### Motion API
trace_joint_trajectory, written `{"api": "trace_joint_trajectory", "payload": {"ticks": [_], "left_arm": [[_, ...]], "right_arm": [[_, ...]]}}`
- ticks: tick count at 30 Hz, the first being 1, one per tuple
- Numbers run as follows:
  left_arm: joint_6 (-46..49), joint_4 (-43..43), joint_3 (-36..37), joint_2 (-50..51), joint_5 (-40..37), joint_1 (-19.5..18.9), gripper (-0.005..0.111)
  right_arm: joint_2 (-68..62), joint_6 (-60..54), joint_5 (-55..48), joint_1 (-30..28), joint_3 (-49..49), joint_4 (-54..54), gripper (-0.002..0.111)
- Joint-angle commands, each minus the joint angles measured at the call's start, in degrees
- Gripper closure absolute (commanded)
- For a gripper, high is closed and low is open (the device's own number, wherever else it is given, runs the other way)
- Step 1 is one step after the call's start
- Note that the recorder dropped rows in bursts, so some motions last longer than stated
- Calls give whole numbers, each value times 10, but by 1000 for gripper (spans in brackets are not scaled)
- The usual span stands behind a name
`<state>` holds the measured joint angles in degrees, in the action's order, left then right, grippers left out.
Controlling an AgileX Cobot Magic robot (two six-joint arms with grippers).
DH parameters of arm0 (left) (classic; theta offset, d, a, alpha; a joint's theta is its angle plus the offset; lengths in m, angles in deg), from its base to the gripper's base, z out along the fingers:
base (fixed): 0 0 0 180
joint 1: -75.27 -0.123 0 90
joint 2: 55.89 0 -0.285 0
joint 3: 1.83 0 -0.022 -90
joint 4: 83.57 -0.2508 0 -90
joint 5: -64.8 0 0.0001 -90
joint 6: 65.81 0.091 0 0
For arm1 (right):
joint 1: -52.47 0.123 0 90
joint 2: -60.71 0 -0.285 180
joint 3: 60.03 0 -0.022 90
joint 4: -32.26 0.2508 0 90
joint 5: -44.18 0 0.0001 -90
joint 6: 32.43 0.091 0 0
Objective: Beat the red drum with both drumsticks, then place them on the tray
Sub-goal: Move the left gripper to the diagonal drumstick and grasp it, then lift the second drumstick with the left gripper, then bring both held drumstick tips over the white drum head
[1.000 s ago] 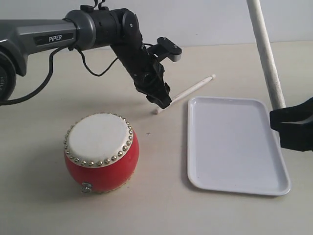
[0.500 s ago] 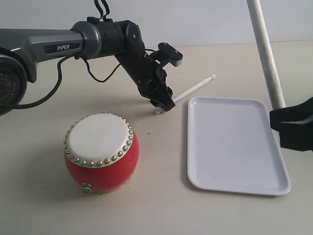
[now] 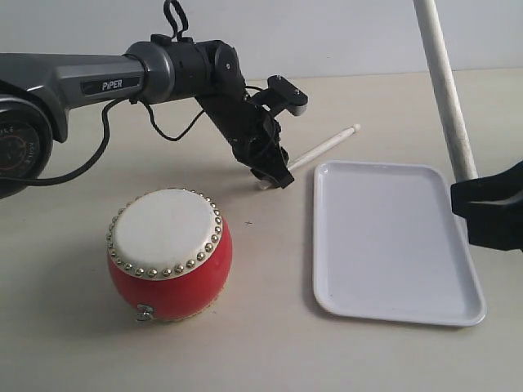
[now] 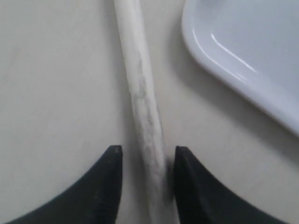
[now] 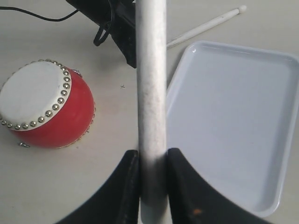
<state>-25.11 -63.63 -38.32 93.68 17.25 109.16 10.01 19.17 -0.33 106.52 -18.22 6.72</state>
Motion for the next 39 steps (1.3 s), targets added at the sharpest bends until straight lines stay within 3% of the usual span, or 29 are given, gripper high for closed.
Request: {"api": "trace_joint_trajectory", "payload": {"ticks": [1, 3, 11, 15, 20, 23, 26, 32, 33, 36, 39], "left_arm": [[-3, -2, 1, 7, -29, 1, 95], [-7, 0, -1, 3, -29, -3, 107], [-70, -14, -31, -68, -32, -28, 107], [-127, -31, -29, -120, -73, -55, 107], [-157, -31, 35, -212, -128, -89, 107], [-175, -40, 127, -287, -125, -104, 107], [-188, -40, 270, -389, -60, -129, 107], [-225, -29, 602, -676, 104, -167, 107], [-243, -49, 678, -774, 115, -167, 107], [-295, -99, 743, -920, 16, -167, 107], [-378, -199, 751, -1036, -179, -167, 107]], "right_arm": [[2, 1, 7, -1, 3, -9, 108], [2, 4, 7, -1, 3, -8, 108], [2, 28, -2, -1, 3, -37, 108], [2, 33, -34, -1, -13, -60, 108], [1, 20, -84, -1, -60, -91, 108], [-13, -11, -119, -1, -86, -97, 108], [-41, -63, -129, -1, -95, -67, 108], [-120, -235, -130, -1, -95, 88, 108], [-145, -281, -133, -1, -95, 122, 108], [-193, -351, -136, -1, -95, 176, 108], [-260, -415, -124, -1, -97, 240, 108]]}}
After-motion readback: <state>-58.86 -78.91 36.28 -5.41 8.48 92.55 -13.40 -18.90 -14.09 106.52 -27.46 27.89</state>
